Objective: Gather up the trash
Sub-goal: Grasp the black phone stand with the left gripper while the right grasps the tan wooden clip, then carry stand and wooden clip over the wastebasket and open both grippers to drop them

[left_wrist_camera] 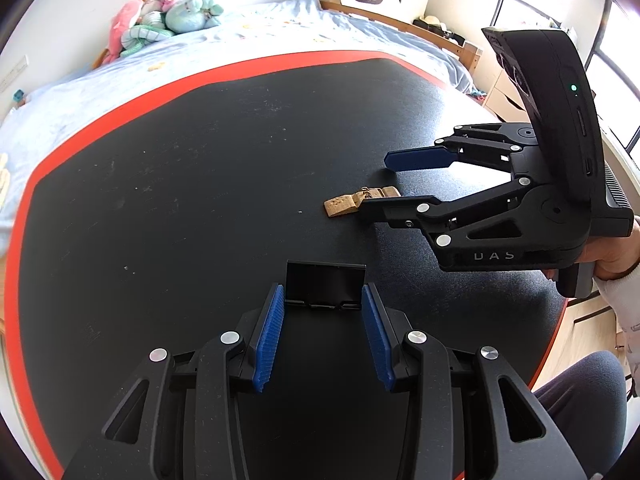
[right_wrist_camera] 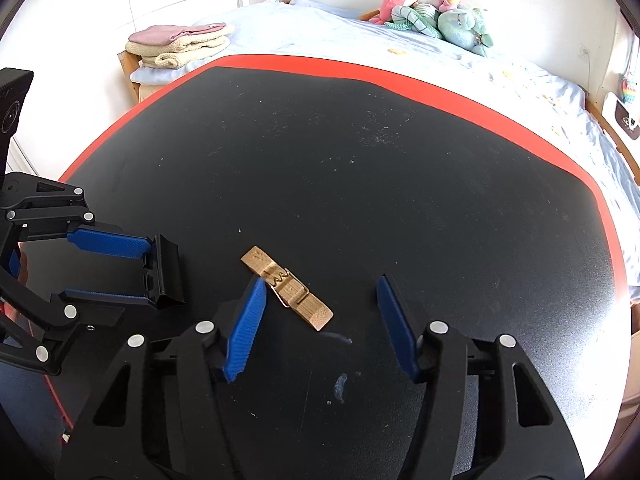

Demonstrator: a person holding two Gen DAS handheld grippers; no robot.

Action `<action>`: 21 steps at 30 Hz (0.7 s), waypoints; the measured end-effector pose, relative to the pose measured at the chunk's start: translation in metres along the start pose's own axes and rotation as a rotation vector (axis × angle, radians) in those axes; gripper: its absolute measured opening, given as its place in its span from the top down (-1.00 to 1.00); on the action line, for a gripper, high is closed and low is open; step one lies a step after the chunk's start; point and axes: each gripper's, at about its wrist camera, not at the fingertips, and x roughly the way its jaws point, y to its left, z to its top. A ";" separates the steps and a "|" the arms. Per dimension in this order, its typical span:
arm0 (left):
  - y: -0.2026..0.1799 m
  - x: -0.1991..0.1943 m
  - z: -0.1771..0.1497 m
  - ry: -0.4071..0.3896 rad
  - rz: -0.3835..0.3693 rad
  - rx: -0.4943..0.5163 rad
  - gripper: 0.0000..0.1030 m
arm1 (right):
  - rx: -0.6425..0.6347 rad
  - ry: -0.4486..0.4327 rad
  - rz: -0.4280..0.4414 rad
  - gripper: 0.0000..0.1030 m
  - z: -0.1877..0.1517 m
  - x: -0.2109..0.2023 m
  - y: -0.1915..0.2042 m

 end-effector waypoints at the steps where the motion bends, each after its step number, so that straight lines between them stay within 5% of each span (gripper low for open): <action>1: 0.000 0.000 0.000 -0.001 -0.001 -0.001 0.23 | -0.005 0.001 0.005 0.28 0.001 0.000 0.002; 5: -0.001 -0.002 0.000 -0.007 -0.005 -0.005 0.23 | -0.015 0.016 0.010 0.74 0.002 -0.001 0.007; 21: -0.008 -0.050 -0.006 -0.046 -0.047 0.024 0.23 | 0.114 -0.028 0.004 0.74 -0.020 -0.080 0.023</action>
